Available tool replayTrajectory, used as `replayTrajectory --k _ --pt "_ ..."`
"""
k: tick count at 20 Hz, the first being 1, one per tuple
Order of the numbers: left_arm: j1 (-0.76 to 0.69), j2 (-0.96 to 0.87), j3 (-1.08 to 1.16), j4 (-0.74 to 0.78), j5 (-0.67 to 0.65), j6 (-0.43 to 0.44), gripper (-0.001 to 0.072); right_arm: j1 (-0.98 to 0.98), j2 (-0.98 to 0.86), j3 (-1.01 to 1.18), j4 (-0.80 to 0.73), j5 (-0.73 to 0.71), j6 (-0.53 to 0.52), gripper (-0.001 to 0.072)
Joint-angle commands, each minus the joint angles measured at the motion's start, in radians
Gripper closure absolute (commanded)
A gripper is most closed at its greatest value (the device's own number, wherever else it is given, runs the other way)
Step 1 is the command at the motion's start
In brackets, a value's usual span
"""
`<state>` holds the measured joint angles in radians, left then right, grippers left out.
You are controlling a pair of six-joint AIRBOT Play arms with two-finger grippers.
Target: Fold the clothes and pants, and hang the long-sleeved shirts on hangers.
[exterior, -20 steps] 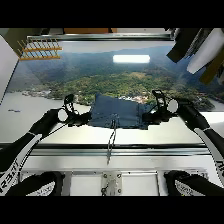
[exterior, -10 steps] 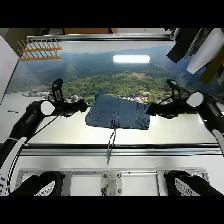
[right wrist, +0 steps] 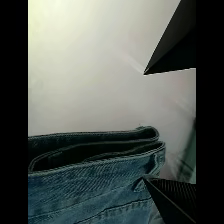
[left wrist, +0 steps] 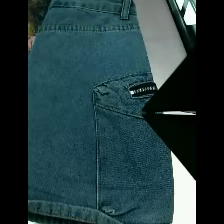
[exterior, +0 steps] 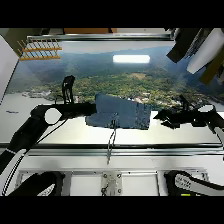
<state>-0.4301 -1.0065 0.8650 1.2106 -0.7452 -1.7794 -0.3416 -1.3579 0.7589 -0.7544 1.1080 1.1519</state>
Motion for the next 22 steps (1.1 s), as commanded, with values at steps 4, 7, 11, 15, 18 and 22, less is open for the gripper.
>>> replayTrajectory --k 4,7,11,15,18,22 --pt "-0.035 0.003 0.001 -0.007 0.021 -0.001 0.0678 0.072 -0.148 -0.009 0.235 -0.087 -0.159 0.0034" --pt "-0.035 0.003 0.001 -0.007 0.022 -0.001 0.0678 0.151 -0.190 0.027 0.236 -0.090 -0.148 0.0036" --pt "-0.035 0.004 0.001 -0.007 0.020 -0.002 0.0677 0.249 -0.242 0.084 0.239 -0.087 -0.131 0.0129" --pt "-0.035 0.003 0.001 -0.007 0.020 -0.001 0.0677 0.309 -0.253 0.122 0.278 -0.087 -0.197 0.0615" --pt "-0.035 0.003 0.001 -0.006 0.019 -0.001 0.0677 0.298 -0.223 0.167 0.278 -0.093 -0.202 0.0683" --pt "-0.035 0.003 0.001 -0.006 0.019 -0.001 0.0678 0.125 -0.045 0.254 0.142 -0.203 -0.011 0.0683"
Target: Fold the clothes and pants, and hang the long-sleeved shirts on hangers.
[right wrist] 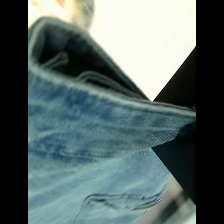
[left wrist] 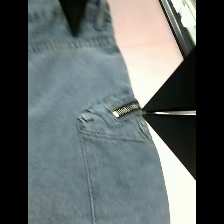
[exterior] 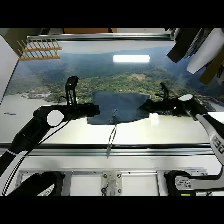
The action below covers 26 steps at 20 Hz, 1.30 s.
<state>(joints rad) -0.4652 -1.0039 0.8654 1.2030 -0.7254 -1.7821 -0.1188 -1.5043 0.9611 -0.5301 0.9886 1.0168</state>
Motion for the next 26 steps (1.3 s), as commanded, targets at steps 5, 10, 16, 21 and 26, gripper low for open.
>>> replayTrajectory --k 5,10,16,21,26 --pt "0.000 0.001 0.001 0.002 -0.006 0.002 0.0677 -0.481 0.303 0.051 -0.440 -0.113 0.393 0.0683" --pt "0.000 0.001 0.001 0.001 -0.005 0.002 0.0678 -0.739 0.389 -0.034 -0.706 -0.027 0.536 0.0683" --pt "0.000 0.001 0.001 0.001 -0.005 0.002 0.0677 -0.763 0.504 -0.261 -0.760 0.037 0.607 0.0682" --pt "0.000 0.001 0.001 0.001 -0.006 0.002 0.0678 -0.757 0.542 -0.310 -0.771 0.107 0.537 0.0025" --pt "0.000 0.000 0.001 0.002 -0.007 0.002 0.0677 -0.736 0.627 -0.166 -0.770 0.088 0.459 0.0027"
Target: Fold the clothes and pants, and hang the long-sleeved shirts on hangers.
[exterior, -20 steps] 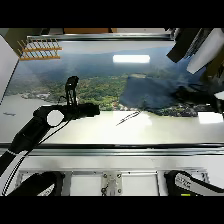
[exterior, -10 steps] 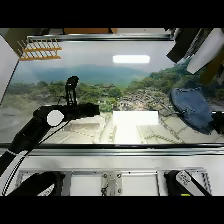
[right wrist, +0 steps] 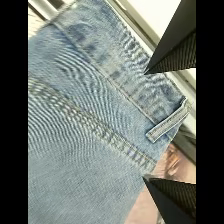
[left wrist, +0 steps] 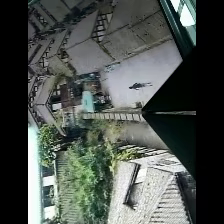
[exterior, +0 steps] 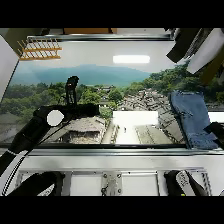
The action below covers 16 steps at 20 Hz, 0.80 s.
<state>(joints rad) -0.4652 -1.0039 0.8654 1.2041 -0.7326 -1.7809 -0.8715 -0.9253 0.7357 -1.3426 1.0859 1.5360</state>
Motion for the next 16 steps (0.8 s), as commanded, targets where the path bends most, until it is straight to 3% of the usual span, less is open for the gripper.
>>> replayTrajectory --k 1,4,10,14,15,16 --pt "0.000 0.000 0.001 0.000 0.000 0.001 0.0678 0.053 0.074 0.066 0.132 -0.031 -0.103 0.0027" --pt "0.000 0.000 0.001 0.000 0.001 0.000 0.0677 0.268 0.112 0.065 0.344 -0.037 -0.251 0.0027" --pt "0.000 0.000 0.001 0.000 0.002 0.001 0.0678 0.760 0.105 0.051 0.348 -0.087 -0.258 0.0035" --pt "0.000 0.000 0.001 0.000 0.002 0.001 0.0677 0.863 0.101 0.051 0.349 -0.105 -0.258 0.0044" --pt "0.000 0.000 0.001 0.000 0.002 0.001 0.0677 0.863 0.100 0.051 0.352 -0.105 -0.257 0.0211" --pt "0.000 0.000 0.001 0.000 0.003 0.001 0.0678 0.862 0.100 0.051 0.352 -0.105 -0.257 0.0525"
